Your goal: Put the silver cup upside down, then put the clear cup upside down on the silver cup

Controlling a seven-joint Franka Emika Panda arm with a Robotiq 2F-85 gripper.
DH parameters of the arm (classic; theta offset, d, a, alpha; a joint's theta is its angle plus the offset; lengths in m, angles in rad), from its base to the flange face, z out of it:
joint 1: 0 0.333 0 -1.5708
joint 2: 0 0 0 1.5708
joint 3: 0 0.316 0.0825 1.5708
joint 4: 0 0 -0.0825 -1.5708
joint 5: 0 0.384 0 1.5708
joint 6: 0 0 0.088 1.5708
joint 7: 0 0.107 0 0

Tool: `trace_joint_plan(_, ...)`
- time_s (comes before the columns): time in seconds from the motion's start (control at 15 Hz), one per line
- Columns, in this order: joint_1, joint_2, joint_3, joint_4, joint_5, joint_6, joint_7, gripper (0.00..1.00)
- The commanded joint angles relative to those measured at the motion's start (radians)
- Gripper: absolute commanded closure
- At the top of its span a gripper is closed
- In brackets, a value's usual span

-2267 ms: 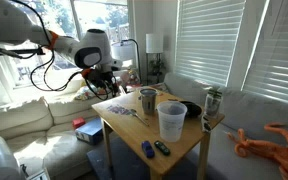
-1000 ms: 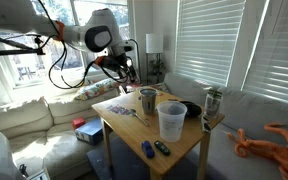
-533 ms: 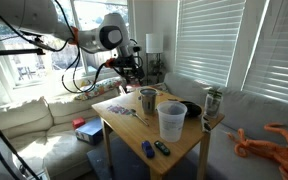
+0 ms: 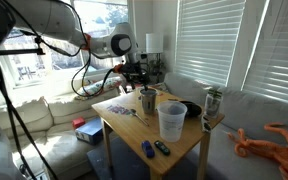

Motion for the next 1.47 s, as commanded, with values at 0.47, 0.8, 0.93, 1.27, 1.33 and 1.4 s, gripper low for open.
trace_joint_plan(0.47, 0.045, 0.067, 0.015, 0.008, -0.234, 0.013, 0.190, 0.38)
trace_joint_plan(0.8, 0.072, 0.080, 0.016, -0.016, -0.466, 0.091, 0.346, 0.73)
trace_joint_plan(0.93, 0.081, 0.088, 0.015, -0.024, -0.555, 0.116, 0.426, 0.88)
trace_joint_plan(1.27, 0.106, 0.107, 0.021, -0.036, -0.753, 0.117, 0.573, 1.00)
trace_joint_plan(1.33, 0.111, 0.111, 0.023, -0.038, -0.786, 0.114, 0.593, 0.99)
trace_joint_plan(1.4, 0.116, 0.112, 0.024, -0.042, -0.822, 0.110, 0.610, 0.99)
